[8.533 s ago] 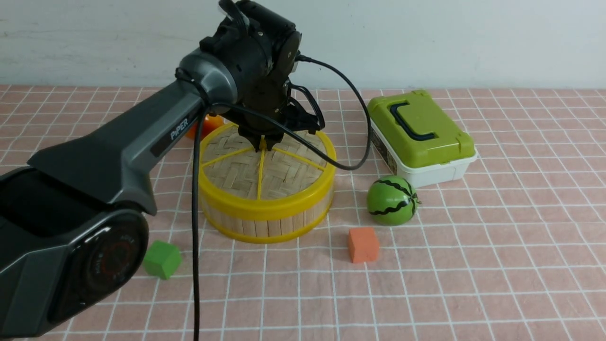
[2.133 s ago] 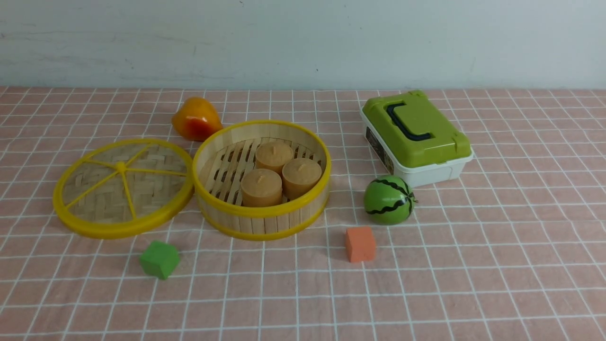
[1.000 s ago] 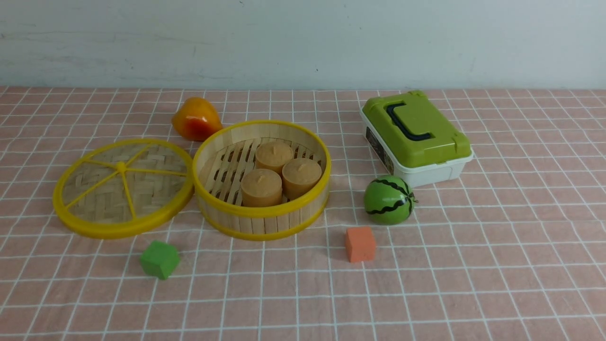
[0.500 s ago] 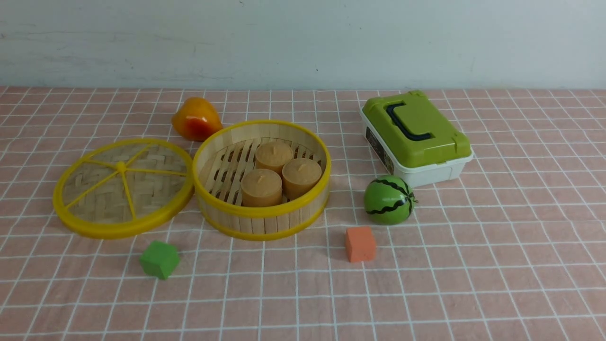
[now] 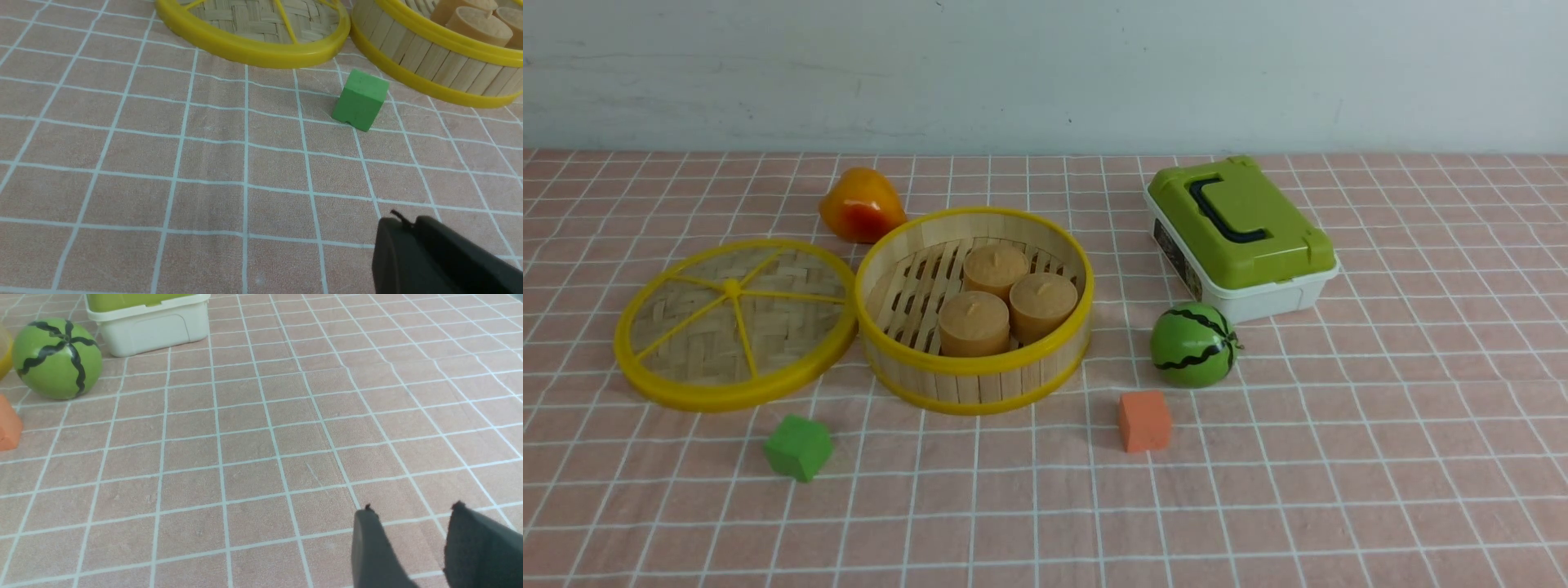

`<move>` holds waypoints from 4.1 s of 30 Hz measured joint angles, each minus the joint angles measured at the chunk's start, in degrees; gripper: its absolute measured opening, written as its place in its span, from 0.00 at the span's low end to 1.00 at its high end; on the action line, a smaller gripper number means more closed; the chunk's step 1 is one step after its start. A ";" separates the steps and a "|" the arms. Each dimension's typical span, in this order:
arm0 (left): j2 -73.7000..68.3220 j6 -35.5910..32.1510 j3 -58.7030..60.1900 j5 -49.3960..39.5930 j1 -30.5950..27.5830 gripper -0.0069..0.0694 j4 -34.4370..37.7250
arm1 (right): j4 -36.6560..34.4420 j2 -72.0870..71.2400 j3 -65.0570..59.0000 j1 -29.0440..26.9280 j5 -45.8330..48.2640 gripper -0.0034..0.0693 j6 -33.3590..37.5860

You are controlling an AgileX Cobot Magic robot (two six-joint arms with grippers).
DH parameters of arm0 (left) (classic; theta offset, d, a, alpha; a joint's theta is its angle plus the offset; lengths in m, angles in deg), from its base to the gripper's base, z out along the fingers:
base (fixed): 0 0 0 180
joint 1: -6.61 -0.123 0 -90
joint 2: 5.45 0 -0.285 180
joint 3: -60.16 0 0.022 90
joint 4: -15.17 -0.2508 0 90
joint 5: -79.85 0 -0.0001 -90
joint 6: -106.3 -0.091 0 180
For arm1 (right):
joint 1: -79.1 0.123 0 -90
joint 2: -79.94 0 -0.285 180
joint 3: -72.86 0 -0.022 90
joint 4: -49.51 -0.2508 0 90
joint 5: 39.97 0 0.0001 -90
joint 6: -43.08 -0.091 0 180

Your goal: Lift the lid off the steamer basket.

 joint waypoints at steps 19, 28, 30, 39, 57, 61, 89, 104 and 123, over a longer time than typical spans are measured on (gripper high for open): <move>0.00 0.00 0.00 0.00 0.00 0.17 0.00 | 0.00 0.00 0.00 0.00 0.00 0.38 0.00; 0.00 0.00 0.00 0.00 0.00 0.19 0.00 | 0.00 0.00 0.00 0.00 0.00 0.38 0.00; 0.00 0.00 0.00 0.00 0.00 0.19 0.00 | 0.00 0.00 0.00 0.00 0.00 0.38 0.00; 0.00 0.00 0.00 0.00 0.00 0.19 0.00 | 0.00 0.00 0.00 0.00 0.00 0.38 0.00; 0.00 0.00 0.00 0.00 0.00 0.21 0.00 | 0.00 0.00 0.00 0.00 0.00 0.38 0.00; 0.00 0.00 0.00 0.00 0.00 0.21 0.00 | 0.00 0.00 0.00 0.00 0.00 0.38 0.00; 0.00 -0.17 0.00 0.00 0.00 0.24 0.00 | 0.00 0.00 0.00 0.00 0.00 0.38 0.00; 0.00 -0.17 0.00 0.00 0.00 0.26 0.00 | 0.00 0.00 0.00 0.00 0.00 0.38 0.00; 0.00 -0.17 0.00 0.00 0.00 0.28 0.00 | 0.00 0.00 0.00 0.00 0.00 0.38 0.00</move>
